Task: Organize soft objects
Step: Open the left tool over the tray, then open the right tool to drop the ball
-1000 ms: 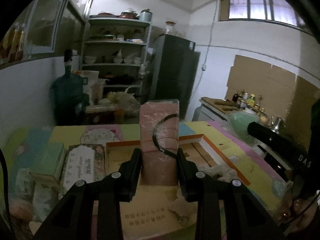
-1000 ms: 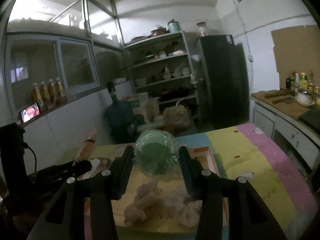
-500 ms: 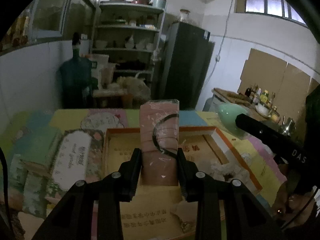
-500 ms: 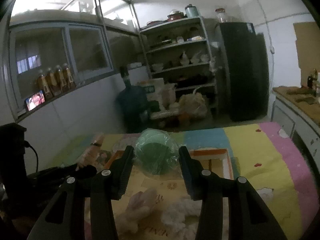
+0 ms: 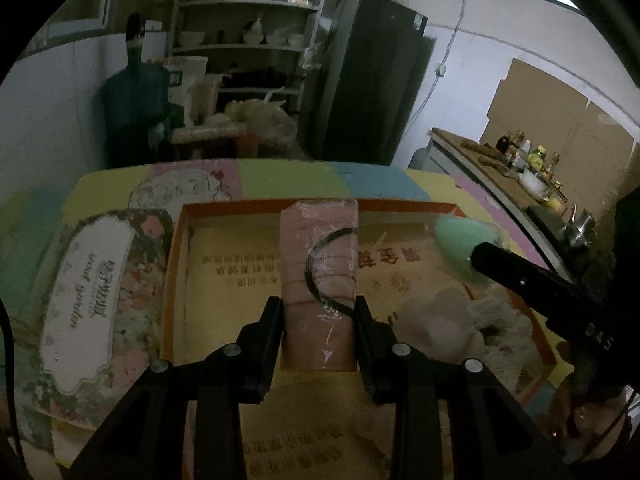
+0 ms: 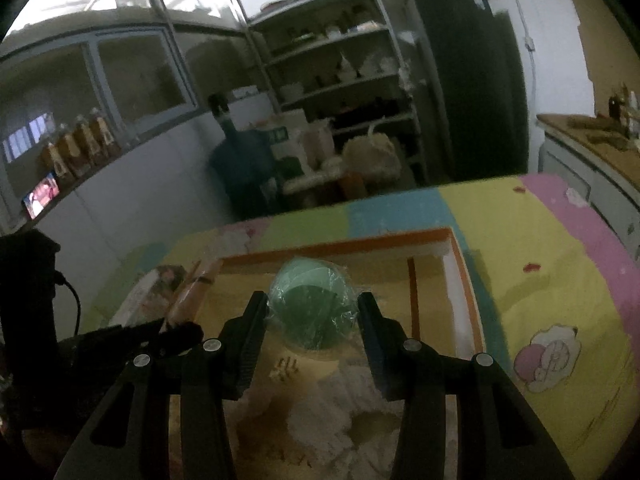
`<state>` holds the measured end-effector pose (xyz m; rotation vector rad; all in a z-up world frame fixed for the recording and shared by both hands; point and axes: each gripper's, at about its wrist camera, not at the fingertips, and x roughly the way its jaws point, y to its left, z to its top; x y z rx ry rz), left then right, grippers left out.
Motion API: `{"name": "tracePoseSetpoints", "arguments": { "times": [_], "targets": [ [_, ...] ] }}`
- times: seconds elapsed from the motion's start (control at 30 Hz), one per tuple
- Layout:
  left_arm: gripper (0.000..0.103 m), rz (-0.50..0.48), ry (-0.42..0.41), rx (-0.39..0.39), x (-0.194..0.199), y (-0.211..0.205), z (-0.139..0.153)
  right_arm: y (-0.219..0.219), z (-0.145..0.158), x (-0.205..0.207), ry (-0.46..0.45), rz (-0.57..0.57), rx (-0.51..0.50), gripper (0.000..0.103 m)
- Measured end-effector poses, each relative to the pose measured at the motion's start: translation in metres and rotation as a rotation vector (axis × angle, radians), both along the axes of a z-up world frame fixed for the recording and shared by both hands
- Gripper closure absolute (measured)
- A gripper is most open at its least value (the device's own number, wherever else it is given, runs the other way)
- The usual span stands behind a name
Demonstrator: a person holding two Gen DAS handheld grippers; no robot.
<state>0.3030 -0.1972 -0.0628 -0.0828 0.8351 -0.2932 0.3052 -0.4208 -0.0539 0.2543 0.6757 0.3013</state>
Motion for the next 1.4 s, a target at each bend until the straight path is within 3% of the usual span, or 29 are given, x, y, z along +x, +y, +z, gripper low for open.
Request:
{"name": "tracePoseSetpoints", "arguments": {
  "times": [0.23, 0.4, 0.53, 0.63, 1.03, 1.2, 1.4],
  "targets": [
    [0.066, 0.005, 0.075, -0.004, 0.011, 0.002, -0.017, 0.006, -0.010, 0.003, 0.037, -0.004, -0.037, 0.054],
    [0.045, -0.022, 0.070, -0.025, 0.008, 0.002, -0.021, 0.007, -0.019, 0.006, 0.074, -0.025, -0.058, 0.052],
    [0.037, -0.041, 0.053, -0.059, 0.001, 0.001, -0.016, 0.007, -0.022, 0.006, 0.090, -0.037, -0.065, 0.048],
    [0.025, -0.043, 0.021, -0.073, -0.009, 0.004, -0.009, 0.005, -0.018, 0.001, 0.075, -0.058, -0.056, 0.045],
    [0.015, -0.132, -0.171, -0.138, -0.059, 0.007, 0.039, 0.003, 0.011, -0.050, -0.017, -0.195, -0.051, 0.045],
    [0.015, -0.135, -0.234, -0.090, -0.078, 0.018, 0.052, 0.016, 0.032, -0.083, -0.096, -0.259, -0.092, 0.045],
    [0.015, -0.057, -0.246, -0.031, -0.088, 0.048, 0.062, 0.046, 0.051, -0.108, -0.164, -0.294, -0.127, 0.044]
  ]
}}
